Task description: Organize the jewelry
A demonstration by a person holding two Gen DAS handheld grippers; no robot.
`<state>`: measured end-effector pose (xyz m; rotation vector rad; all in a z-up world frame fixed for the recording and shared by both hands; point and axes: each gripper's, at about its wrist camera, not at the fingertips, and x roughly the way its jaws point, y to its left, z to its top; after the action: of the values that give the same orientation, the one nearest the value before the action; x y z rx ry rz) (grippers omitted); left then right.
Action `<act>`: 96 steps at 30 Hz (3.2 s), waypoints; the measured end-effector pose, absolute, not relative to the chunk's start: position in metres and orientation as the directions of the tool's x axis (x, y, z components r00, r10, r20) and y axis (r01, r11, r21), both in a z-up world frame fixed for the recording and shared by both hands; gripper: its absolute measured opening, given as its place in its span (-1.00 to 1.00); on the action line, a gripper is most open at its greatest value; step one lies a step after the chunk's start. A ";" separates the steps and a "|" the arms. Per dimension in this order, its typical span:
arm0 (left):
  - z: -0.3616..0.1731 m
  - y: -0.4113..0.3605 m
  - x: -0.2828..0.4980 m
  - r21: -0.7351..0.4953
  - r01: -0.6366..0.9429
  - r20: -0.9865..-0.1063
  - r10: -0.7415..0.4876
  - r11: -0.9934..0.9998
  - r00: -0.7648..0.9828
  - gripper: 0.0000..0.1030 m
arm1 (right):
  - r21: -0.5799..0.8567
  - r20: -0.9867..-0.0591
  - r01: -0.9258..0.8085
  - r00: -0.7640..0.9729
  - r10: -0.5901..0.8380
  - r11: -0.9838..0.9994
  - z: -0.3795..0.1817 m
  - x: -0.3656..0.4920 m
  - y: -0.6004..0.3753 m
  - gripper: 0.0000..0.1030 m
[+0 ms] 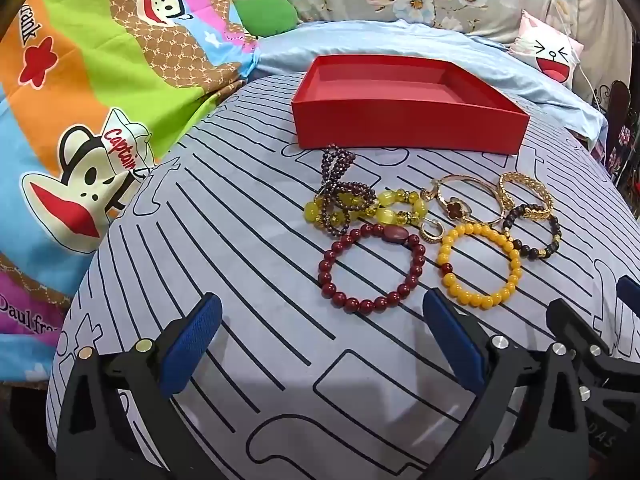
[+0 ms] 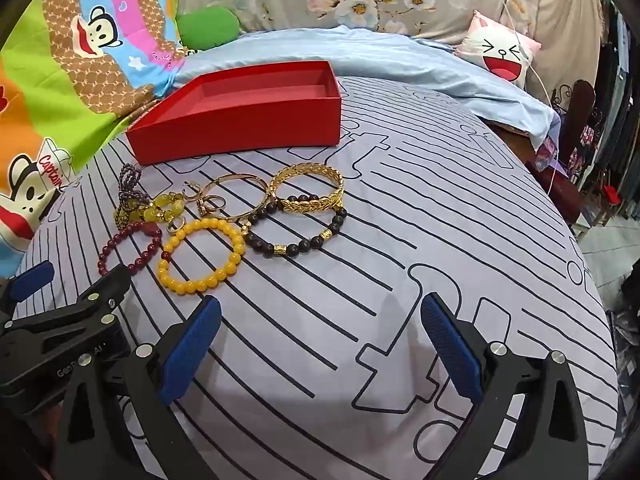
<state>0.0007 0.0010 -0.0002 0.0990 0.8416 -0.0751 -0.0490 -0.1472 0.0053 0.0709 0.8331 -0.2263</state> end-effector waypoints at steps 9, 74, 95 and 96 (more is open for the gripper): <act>0.000 0.007 0.003 0.063 0.111 -0.744 -0.027 0.992 0.667 0.86 | -0.028 -0.743 0.225 0.647 -0.171 0.974 0.006 -0.050 -0.147 0.87; -0.002 0.002 0.000 0.073 0.101 -0.743 -0.014 0.992 0.669 0.86 | -0.029 -0.741 0.227 0.649 -0.173 0.973 0.004 -0.051 -0.146 0.87; -0.002 0.003 0.001 0.071 0.101 -0.743 -0.015 0.992 0.669 0.86 | -0.031 -0.741 0.228 0.648 -0.175 0.973 0.004 -0.052 -0.146 0.87; -0.002 0.003 0.001 0.071 0.101 -0.743 -0.015 0.992 0.669 0.86 | -0.031 -0.741 0.228 0.648 -0.176 0.973 0.004 -0.052 -0.146 0.87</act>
<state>0.0007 0.0029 -0.0019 0.1097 0.8363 -0.0657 -0.0522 -0.1462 0.0041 0.0672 0.8347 -0.2296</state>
